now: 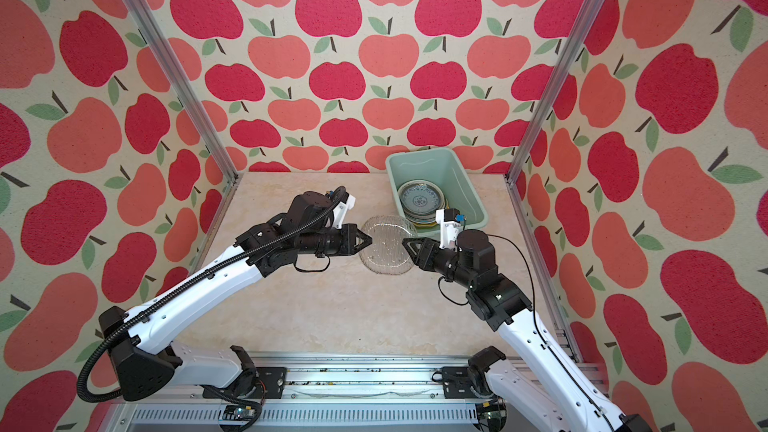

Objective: Place the plates into the plastic bin on the countertop
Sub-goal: 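Carry the oval plate over the bin with the right gripper while the left releases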

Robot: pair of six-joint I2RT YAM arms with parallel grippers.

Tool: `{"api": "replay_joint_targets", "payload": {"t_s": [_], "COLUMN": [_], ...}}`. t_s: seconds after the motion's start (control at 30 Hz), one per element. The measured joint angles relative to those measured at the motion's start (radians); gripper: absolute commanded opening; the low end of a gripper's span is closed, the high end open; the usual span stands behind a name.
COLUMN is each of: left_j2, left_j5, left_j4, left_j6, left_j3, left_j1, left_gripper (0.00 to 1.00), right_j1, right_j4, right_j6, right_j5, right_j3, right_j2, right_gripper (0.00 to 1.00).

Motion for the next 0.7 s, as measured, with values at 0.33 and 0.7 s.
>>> {"api": "replay_joint_targets", "payload": {"t_s": [0.33,0.7], "left_j2": [0.0,0.01], "left_j5": [0.042,0.043], "left_j4": [0.0,0.012], "left_j6": [-0.051,-0.074], "left_j3": [0.001,0.021], "left_j1": [0.013,0.022], "left_gripper": [0.0,0.5], "right_j1": [-0.049,-0.07], "right_j4": [0.026,-0.023], "right_j6": [0.018,0.023], "right_j5": [-0.048,-0.051], "right_j3": [-0.016,0.079], "right_j2": [-0.008,0.034], "right_gripper": [0.04,0.0]}}
